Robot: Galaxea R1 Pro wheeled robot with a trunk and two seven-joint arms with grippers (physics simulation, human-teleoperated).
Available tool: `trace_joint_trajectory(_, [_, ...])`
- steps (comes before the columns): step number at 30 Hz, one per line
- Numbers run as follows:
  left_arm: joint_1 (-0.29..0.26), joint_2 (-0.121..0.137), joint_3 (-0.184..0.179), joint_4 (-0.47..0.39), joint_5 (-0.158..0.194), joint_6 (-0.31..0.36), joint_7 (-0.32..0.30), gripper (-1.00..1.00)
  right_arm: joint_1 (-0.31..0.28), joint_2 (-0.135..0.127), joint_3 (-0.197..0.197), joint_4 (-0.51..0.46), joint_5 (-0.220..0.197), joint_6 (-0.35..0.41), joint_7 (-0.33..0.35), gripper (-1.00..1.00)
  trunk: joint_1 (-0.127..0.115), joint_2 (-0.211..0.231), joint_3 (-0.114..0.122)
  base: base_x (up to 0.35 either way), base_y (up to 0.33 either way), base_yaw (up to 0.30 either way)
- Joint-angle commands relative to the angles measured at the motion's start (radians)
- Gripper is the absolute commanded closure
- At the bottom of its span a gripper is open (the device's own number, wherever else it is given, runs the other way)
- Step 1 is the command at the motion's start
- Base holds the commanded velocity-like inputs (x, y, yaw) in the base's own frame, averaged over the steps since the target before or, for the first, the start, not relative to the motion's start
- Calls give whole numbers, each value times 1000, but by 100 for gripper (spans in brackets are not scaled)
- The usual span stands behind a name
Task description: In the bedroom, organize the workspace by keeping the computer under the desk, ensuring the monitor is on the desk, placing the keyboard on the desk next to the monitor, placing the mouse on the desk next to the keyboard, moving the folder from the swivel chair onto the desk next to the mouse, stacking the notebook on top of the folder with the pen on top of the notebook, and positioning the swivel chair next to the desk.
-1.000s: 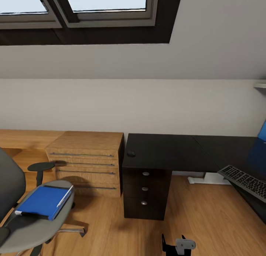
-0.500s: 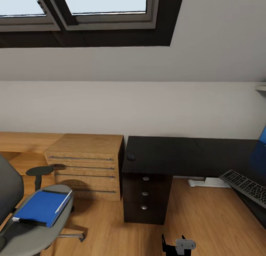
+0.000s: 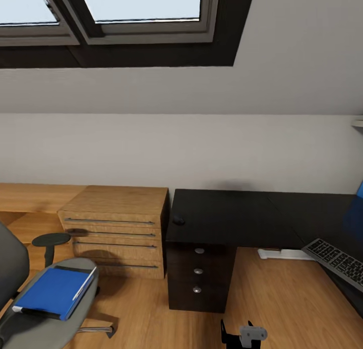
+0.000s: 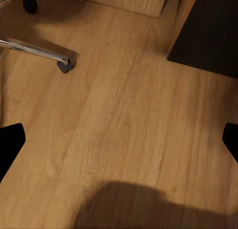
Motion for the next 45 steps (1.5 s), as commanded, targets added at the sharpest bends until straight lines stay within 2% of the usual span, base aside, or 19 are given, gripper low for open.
trace_joint_trajectory(1, [-1,-1,2,1,7,-3,-2,-100,-1,0,-4,2,10,-3,-7,-100,-4,7,2,96,0,0])
trace_joint_trajectory(45, [-1,-1,2,1,7,-6,-3,-100,-1,4,-3,2,11,-6,-6,-100,-172,315,140,96,0,0])
